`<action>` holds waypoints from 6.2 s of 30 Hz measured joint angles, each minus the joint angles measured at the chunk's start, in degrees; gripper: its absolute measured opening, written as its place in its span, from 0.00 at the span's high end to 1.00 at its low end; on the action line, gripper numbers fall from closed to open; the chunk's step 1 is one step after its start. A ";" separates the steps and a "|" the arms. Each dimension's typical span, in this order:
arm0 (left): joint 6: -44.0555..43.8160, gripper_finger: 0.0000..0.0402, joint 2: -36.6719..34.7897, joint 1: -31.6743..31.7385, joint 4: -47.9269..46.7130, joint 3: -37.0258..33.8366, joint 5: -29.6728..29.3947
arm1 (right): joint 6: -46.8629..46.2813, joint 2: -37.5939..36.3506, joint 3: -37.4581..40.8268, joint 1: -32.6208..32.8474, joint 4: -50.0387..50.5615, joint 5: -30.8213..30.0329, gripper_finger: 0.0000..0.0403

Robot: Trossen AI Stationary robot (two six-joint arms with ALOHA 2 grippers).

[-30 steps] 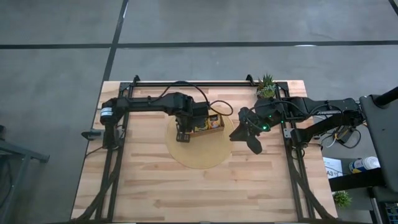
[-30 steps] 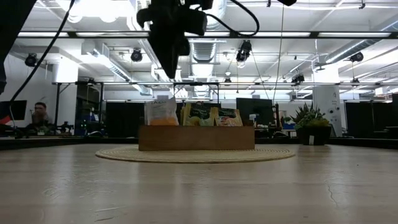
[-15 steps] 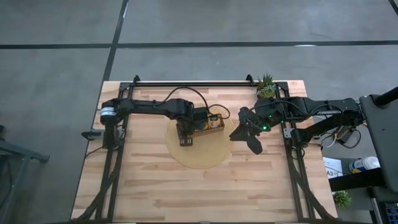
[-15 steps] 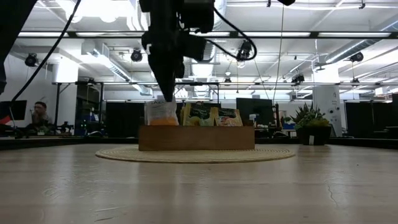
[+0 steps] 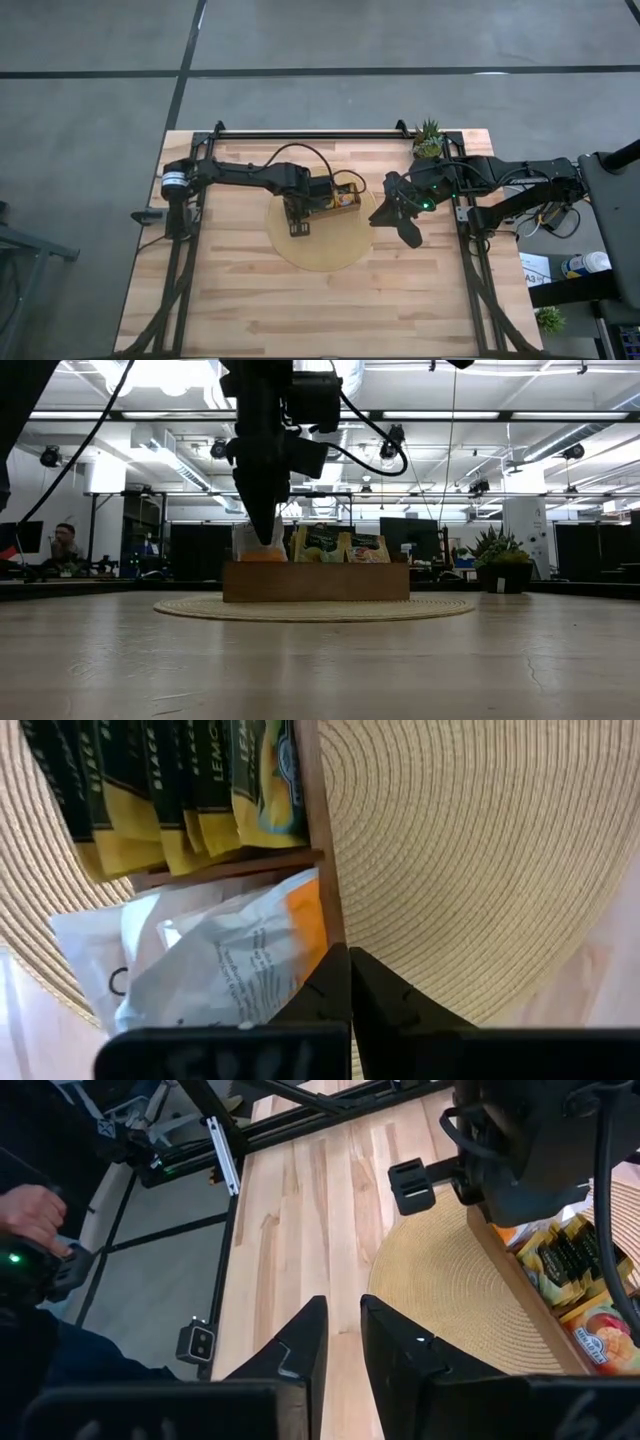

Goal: Pick & Place Tea
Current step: Put the white tea bag into the left section of the wooden organizer, then return to Home Position

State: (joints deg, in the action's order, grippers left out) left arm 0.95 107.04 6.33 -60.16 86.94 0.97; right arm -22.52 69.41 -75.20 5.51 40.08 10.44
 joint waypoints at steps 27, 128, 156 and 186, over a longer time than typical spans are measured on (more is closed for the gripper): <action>-2.76 1.00 -0.02 0.52 2.95 -3.63 -2.80 | 0.02 0.00 0.00 0.01 -0.01 0.00 0.84; -12.90 1.00 -38.91 -13.45 63.31 -29.63 -12.89 | 12.18 -7.00 15.07 1.89 -17.21 -10.63 0.98; -10.69 1.00 -49.85 -13.70 61.82 -42.69 -14.69 | 16.16 -15.29 32.56 1.74 -23.64 -19.89 0.98; -8.46 1.00 -77.51 -13.73 76.66 -72.27 -7.43 | 21.88 -44.40 59.37 1.73 -42.80 -11.39 0.98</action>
State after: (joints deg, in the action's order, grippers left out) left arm -7.51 29.54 -7.40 16.50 14.67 -6.46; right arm -0.65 25.00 -15.83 7.24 -2.72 -0.95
